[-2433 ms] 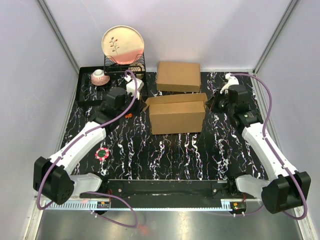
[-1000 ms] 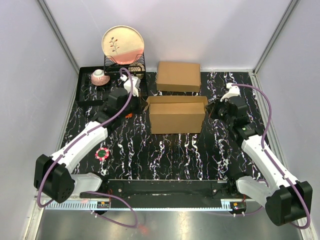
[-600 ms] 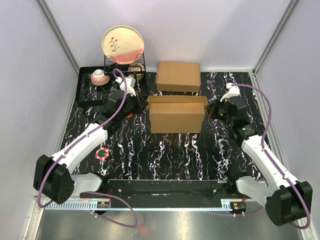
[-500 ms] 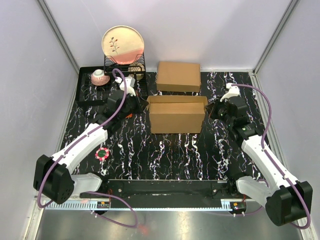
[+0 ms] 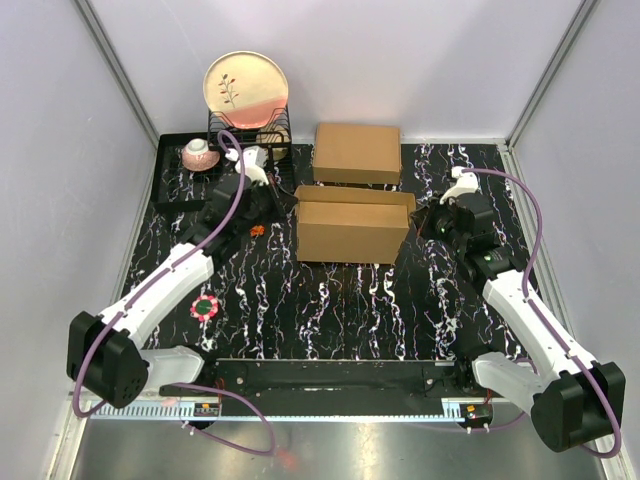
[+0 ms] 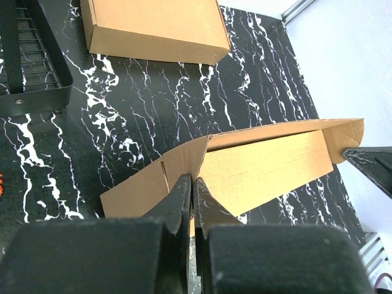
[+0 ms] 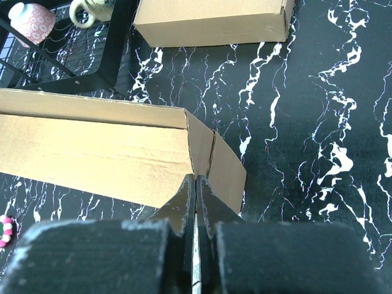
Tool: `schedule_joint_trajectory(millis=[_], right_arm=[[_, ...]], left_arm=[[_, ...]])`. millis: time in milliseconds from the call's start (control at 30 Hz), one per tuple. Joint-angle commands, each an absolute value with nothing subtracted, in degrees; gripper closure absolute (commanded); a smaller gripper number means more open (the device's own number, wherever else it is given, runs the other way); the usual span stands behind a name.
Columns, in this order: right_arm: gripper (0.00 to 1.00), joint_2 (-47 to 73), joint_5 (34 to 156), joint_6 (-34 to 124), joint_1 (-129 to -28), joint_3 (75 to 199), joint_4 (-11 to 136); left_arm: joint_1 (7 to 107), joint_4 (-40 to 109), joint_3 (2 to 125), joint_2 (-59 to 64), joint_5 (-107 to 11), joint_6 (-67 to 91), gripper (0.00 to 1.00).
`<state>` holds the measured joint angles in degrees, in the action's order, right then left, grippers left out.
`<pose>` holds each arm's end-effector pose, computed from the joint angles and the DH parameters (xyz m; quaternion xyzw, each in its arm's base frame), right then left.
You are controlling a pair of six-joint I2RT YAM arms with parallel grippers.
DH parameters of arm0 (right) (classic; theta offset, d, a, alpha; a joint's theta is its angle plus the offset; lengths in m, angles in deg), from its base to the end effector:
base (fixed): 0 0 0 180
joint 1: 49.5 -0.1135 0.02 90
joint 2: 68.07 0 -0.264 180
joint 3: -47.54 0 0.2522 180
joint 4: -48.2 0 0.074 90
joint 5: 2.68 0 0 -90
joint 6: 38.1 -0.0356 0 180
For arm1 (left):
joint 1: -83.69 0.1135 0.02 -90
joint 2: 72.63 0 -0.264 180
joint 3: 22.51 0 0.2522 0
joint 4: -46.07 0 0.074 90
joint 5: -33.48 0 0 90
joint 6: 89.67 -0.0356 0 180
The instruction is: Fold the paper box
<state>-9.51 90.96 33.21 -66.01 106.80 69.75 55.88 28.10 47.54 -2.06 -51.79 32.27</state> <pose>0.2264 0.0695 0.3028 -0.0024 0.8232 0.1964 0.5327 0.2535 -0.1371 0.3255 -0.0051 0.8112 -0.3198 0.4896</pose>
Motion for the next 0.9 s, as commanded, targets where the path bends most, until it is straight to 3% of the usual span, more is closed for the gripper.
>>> schedule_joint_trajectory(millis=[0,600,867], right_arm=[[1.00,-8.92,91.28,34.06,-67.16,106.56,74.00],[1.00,-8.75,91.10,34.24,-67.69,107.44,74.88],[1.00,-8.83,90.93,34.33,-67.78,107.27,74.71]], left_arm=[[55.83,30.99,51.36,-2.58,-50.02,36.01,1.00],[55.83,34.24,45.13,-1.08,-48.00,45.59,1.00],[55.83,34.24,42.93,-1.70,-50.98,40.15,1.00]])
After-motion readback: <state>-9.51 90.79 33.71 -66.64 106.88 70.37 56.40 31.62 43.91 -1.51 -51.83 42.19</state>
